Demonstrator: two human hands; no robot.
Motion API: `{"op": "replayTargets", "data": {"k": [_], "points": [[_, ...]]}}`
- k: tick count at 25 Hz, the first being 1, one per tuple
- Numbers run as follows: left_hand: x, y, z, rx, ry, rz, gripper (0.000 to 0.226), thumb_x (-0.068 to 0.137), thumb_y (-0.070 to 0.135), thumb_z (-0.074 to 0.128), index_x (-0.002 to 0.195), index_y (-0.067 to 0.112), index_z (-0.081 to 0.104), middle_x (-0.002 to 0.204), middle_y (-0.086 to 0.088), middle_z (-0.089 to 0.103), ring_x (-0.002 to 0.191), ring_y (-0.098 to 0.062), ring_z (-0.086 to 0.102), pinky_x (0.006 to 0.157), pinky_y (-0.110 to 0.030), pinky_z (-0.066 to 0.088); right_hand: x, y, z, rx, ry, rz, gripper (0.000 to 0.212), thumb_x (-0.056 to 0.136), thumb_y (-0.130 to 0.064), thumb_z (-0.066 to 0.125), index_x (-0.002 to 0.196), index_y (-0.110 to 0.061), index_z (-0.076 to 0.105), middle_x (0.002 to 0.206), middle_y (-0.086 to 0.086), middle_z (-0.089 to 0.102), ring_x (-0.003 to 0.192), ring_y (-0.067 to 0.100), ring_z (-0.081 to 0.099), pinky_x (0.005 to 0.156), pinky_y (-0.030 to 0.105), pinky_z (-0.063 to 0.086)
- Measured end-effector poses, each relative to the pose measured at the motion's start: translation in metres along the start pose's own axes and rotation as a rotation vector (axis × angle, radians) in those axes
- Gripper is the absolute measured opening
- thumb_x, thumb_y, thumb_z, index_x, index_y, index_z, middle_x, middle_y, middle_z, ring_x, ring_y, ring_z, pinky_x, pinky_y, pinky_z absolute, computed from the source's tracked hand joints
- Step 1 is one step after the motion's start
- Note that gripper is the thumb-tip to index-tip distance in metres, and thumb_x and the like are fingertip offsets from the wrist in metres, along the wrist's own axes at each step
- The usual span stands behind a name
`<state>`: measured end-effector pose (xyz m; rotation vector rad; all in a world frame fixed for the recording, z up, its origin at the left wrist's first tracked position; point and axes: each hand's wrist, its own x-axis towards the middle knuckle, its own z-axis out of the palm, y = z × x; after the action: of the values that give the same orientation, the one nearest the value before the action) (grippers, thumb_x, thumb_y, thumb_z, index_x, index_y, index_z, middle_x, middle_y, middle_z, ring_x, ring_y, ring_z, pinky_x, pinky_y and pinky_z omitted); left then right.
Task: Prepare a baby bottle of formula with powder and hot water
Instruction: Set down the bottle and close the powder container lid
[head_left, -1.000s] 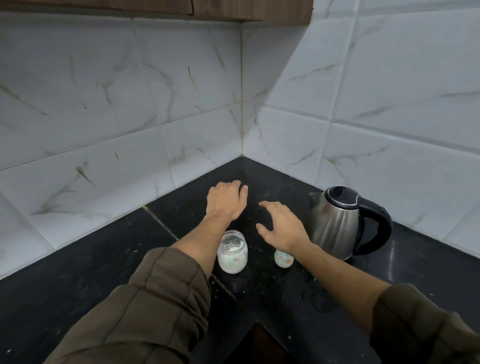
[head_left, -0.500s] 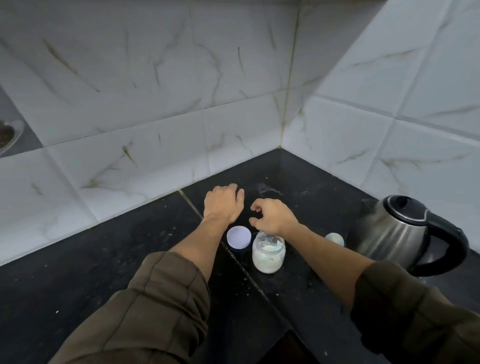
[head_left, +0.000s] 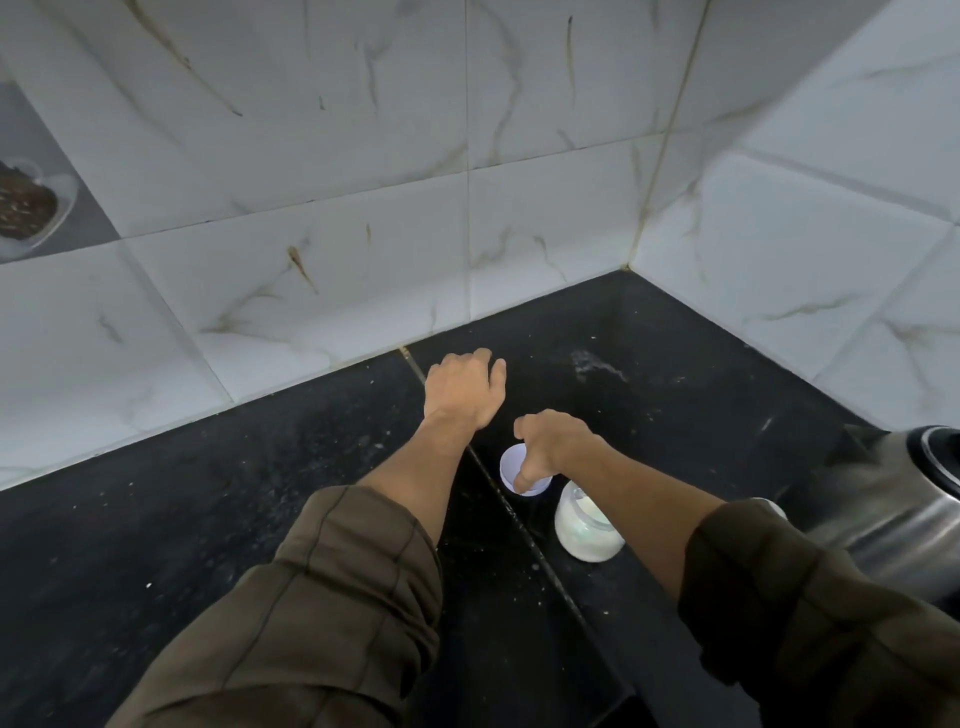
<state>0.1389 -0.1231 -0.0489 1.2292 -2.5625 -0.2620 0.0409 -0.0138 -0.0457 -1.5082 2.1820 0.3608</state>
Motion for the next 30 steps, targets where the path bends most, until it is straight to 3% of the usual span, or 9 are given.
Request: {"op": "replayTargets", "data": {"k": [4, 10, 15, 23, 27, 30], "points": [[0.005, -0.005, 0.007, 0.002, -0.004, -0.013, 0.044, 0.106, 0.044, 0.033, 0.120, 0.015, 0.064, 0.100, -0.009, 0.072, 0.096, -0.029, 0.065, 0.086, -0.044, 0.054, 0.009, -0.005, -0.001, -0.033, -0.033, -0.016, 0.084, 0.071, -0.047, 0.090, 0.139, -0.017, 0.050, 0.128, 0.007, 0.063, 0.111, 0.029, 0.065, 0.094, 0.045, 0.057], [0.004, -0.002, 0.010, -0.016, -0.006, -0.018, 0.045, 0.106, 0.044, 0.033, 0.119, 0.015, 0.065, 0.099, -0.008, 0.071, 0.094, -0.028, 0.065, 0.087, -0.046, 0.054, 0.015, -0.002, 0.005, -0.046, -0.028, -0.028, 0.080, 0.076, -0.039, 0.087, 0.144, -0.019, 0.050, 0.131, 0.009, 0.062, 0.114, 0.030, 0.064, 0.096, 0.045, 0.057], [-0.006, 0.005, 0.003, -0.031, 0.008, -0.008, 0.049, 0.107, 0.046, 0.029, 0.114, 0.015, 0.066, 0.096, -0.008, 0.071, 0.094, -0.028, 0.064, 0.082, -0.043, 0.051, 0.000, 0.016, -0.005, 0.186, 0.263, 0.008, 0.086, 0.076, -0.055, 0.078, 0.151, -0.032, 0.043, 0.138, 0.009, 0.045, 0.118, 0.034, 0.058, 0.094, 0.043, 0.055], [-0.043, 0.055, -0.023, -0.069, 0.032, 0.047, 0.046, 0.107, 0.043, 0.030, 0.114, 0.015, 0.067, 0.101, -0.009, 0.071, 0.098, -0.030, 0.063, 0.083, -0.042, 0.047, -0.070, 0.047, -0.006, 0.697, 0.710, -0.001, 0.055, 0.072, -0.038, 0.084, 0.111, -0.020, 0.050, 0.112, 0.001, 0.051, 0.097, 0.020, 0.057, 0.078, 0.030, 0.049], [-0.069, 0.070, -0.027, -0.082, -0.023, 0.056, 0.040, 0.102, 0.030, 0.038, 0.130, 0.015, 0.062, 0.119, -0.011, 0.070, 0.111, -0.031, 0.059, 0.093, -0.043, 0.046, -0.104, 0.055, 0.009, 0.715, 0.716, -0.012, 0.047, 0.072, -0.035, 0.084, 0.102, -0.019, 0.051, 0.106, 0.000, 0.058, 0.099, 0.020, 0.058, 0.079, 0.032, 0.051], [-0.089, 0.072, -0.025, -0.116, -0.124, 0.035, 0.049, 0.097, 0.025, 0.044, 0.144, 0.017, 0.053, 0.132, -0.009, 0.065, 0.121, -0.031, 0.057, 0.100, -0.044, 0.048, -0.125, 0.059, 0.026, 0.728, 0.724, 0.016, 0.046, 0.074, -0.043, 0.084, 0.096, -0.019, 0.052, 0.102, -0.004, 0.059, 0.098, 0.017, 0.058, 0.083, 0.036, 0.054]]}}
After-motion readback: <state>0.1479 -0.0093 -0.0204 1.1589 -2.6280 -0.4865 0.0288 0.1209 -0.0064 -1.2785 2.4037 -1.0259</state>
